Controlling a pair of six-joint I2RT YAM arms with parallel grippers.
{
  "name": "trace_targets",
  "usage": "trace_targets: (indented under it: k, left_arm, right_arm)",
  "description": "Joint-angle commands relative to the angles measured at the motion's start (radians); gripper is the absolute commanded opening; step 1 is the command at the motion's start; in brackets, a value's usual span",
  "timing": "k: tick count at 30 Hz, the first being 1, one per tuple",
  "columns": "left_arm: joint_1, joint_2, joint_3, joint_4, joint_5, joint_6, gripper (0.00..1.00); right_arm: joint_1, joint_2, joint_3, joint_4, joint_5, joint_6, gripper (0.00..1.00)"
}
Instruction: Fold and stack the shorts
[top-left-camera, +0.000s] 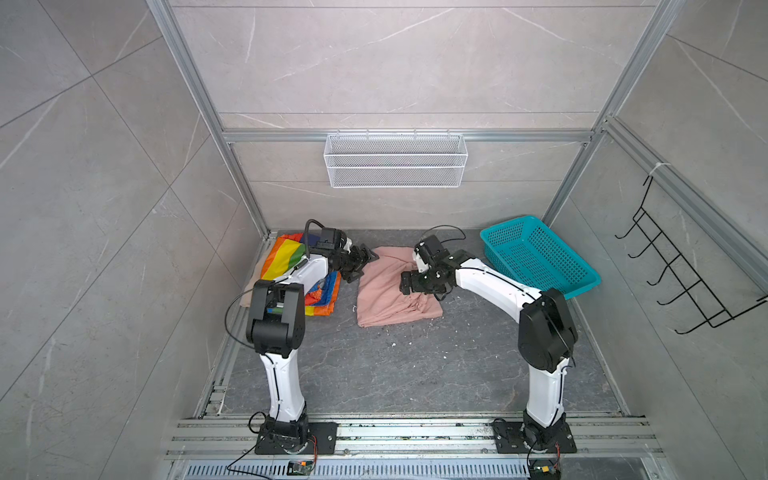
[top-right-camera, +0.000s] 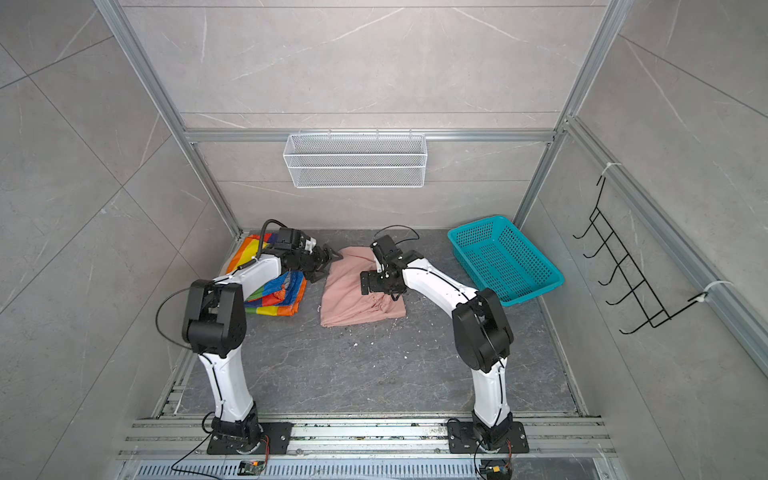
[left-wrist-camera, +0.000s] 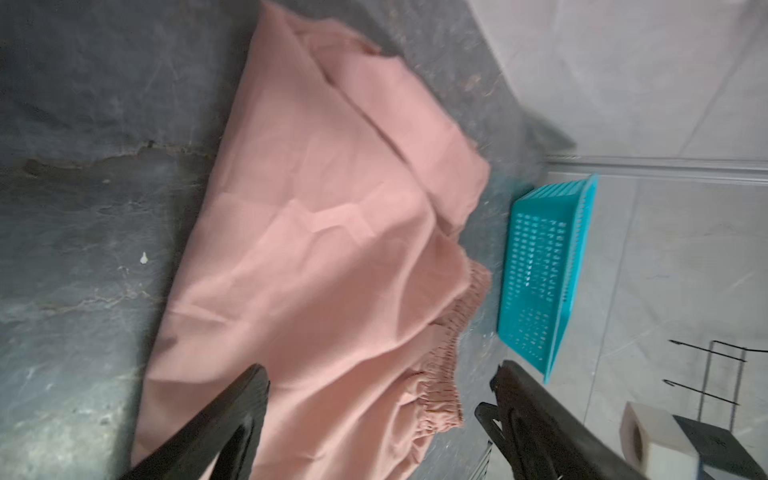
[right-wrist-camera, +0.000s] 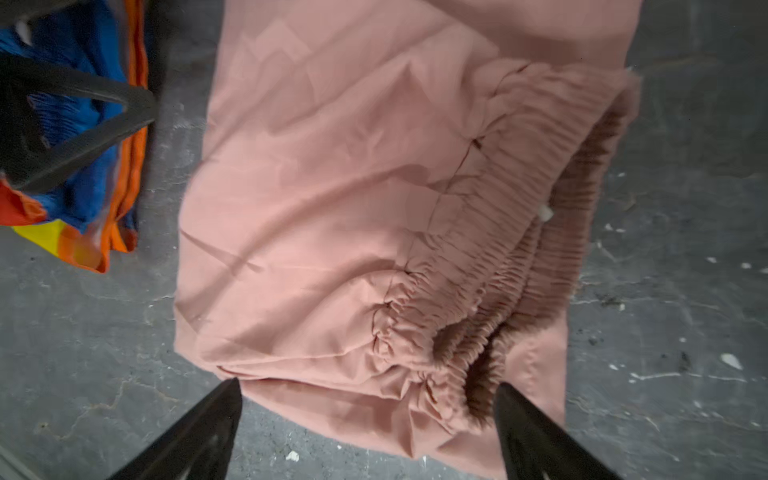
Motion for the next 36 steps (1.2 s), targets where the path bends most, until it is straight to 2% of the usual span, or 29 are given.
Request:
trace_targets:
  k: [1, 4, 8, 10, 14, 20, 27, 31, 36]
  left_arm:
    - [-0.002, 0.041, 0.107, -0.073, -0.025, 0.092, 0.85]
    - [0.005, 0.109, 0.164, -0.088, -0.031, 0.099, 0.8]
    - [0.009, 0.172, 0.217, -0.073, -0.04, 0.1, 0.61]
    - [0.011, 0.201, 0.248, -0.08, -0.057, 0.102, 0.52]
    - [0.02, 0.266, 0.32, -0.095, -0.057, 0.089, 0.45]
    - [0.025, 0.389, 0.395, -0.138, -0.062, 0.059, 0.38]
    - [0.064, 0.402, 0.36, -0.148, -0.088, 0.041, 0.36]
    - [0.083, 0.395, 0.348, -0.145, -0.09, 0.043, 0.36]
    - [0.086, 0.382, 0.342, -0.132, -0.067, 0.041, 0.36]
  right_arm:
    - [0.002, 0.072, 0.041, -0.045, 0.038, 0.01, 0.92]
    - [0.014, 0.12, 0.081, -0.082, 0.081, 0.003, 0.87]
    - [0.014, 0.138, 0.071, -0.087, 0.109, -0.002, 0.69]
    - [0.014, 0.131, 0.051, -0.079, 0.116, -0.007, 0.56]
    - [0.014, 0.117, 0.012, -0.062, 0.118, -0.014, 0.33]
    - [0.012, 0.108, -0.03, -0.045, 0.115, -0.022, 0.09]
    - [-0.001, 0.018, -0.149, -0.023, 0.115, -0.024, 0.05]
    - [-0.017, -0.059, -0.263, 0.012, 0.115, -0.015, 0.06]
    - [-0.034, -0.098, -0.35, 0.038, 0.096, -0.002, 0.24]
